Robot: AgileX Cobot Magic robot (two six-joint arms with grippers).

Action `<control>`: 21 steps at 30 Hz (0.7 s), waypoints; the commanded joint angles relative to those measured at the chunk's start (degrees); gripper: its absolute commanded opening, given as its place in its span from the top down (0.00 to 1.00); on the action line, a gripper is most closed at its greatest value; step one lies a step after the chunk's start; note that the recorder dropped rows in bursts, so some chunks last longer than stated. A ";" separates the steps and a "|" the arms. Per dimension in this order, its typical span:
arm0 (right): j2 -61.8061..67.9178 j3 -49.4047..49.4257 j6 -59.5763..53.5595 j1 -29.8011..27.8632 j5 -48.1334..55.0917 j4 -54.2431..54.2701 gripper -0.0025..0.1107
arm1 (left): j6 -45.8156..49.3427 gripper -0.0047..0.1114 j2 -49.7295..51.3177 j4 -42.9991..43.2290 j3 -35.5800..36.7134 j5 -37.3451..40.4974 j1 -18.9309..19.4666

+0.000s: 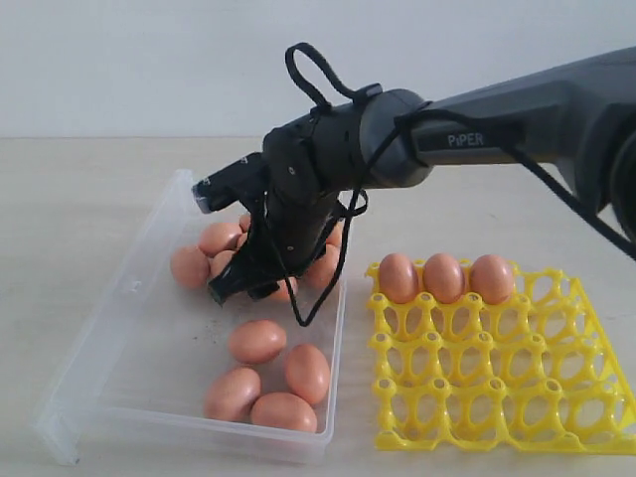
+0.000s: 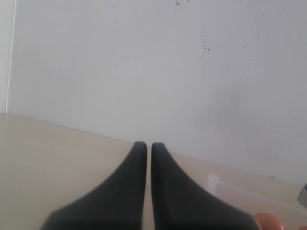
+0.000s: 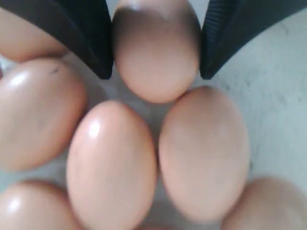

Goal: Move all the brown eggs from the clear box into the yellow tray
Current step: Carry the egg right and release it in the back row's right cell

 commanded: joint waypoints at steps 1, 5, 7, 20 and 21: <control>-7.01 13.30 2.60 0.79 -34.61 -0.50 0.98 | 0.43 0.93 -0.16 -0.19 -0.15 0.00 -0.20; -13.01 34.31 3.26 0.75 -70.18 0.00 0.98 | 0.43 0.93 -0.16 -0.19 -0.15 0.00 -0.20; -14.81 44.03 2.60 0.75 -90.98 -0.37 0.98 | 0.43 0.93 -0.16 -0.19 -0.15 0.00 -0.20; -27.05 80.59 7.84 -13.11 -107.26 20.96 0.98 | 0.43 0.93 -0.16 -0.19 -0.15 0.00 -0.20; -27.05 81.47 8.59 -18.43 -107.26 14.96 0.98 | 0.43 0.93 -0.16 -0.19 -0.15 0.00 -0.20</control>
